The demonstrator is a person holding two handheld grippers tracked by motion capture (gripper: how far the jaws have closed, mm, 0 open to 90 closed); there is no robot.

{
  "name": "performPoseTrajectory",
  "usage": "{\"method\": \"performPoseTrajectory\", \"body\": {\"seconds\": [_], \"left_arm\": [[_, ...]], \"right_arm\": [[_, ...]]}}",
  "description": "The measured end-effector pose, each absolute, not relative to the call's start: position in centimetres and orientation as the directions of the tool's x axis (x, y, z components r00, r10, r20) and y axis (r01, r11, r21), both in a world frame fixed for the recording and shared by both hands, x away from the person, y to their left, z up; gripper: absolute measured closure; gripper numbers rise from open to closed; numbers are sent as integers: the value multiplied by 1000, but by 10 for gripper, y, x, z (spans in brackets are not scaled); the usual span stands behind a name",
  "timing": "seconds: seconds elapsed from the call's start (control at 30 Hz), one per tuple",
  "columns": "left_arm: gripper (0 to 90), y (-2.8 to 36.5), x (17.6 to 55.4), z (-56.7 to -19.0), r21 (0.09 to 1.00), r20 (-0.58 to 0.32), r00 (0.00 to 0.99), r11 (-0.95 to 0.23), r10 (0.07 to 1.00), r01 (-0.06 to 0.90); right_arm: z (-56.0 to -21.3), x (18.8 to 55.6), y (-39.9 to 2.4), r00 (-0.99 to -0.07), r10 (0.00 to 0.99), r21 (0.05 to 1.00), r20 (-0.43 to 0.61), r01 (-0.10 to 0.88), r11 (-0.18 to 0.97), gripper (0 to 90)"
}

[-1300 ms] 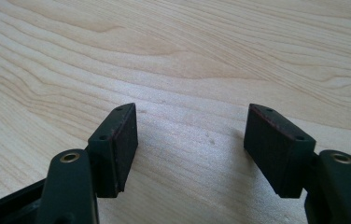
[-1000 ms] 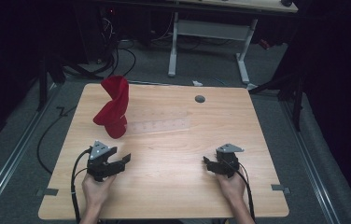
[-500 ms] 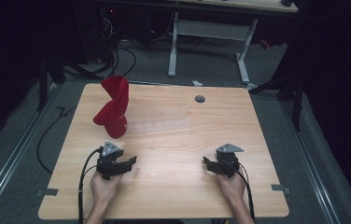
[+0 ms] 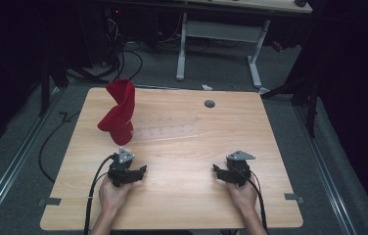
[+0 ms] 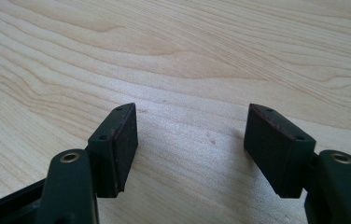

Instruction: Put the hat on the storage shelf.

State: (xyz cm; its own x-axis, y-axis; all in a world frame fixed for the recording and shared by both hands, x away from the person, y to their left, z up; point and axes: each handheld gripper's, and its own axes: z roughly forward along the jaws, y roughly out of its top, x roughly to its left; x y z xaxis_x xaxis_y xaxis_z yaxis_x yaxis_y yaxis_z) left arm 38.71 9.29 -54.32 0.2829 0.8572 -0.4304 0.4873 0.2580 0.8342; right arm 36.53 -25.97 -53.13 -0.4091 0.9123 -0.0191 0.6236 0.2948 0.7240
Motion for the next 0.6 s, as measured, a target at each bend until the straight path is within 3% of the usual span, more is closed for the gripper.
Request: {"method": "performPoseTrajectory", "body": {"seconds": [0.13,0.6], "left_arm": [[331,90,388,-546,854,-398,298,232,868,465],[302,90,388,-546,849,-407,300,237,863,472]], "right_arm": [[-531,365,-260,-411,911,724,-20,623,297,352],[-531,365,-259,-414,910,724,-19,622,298,347]]}}
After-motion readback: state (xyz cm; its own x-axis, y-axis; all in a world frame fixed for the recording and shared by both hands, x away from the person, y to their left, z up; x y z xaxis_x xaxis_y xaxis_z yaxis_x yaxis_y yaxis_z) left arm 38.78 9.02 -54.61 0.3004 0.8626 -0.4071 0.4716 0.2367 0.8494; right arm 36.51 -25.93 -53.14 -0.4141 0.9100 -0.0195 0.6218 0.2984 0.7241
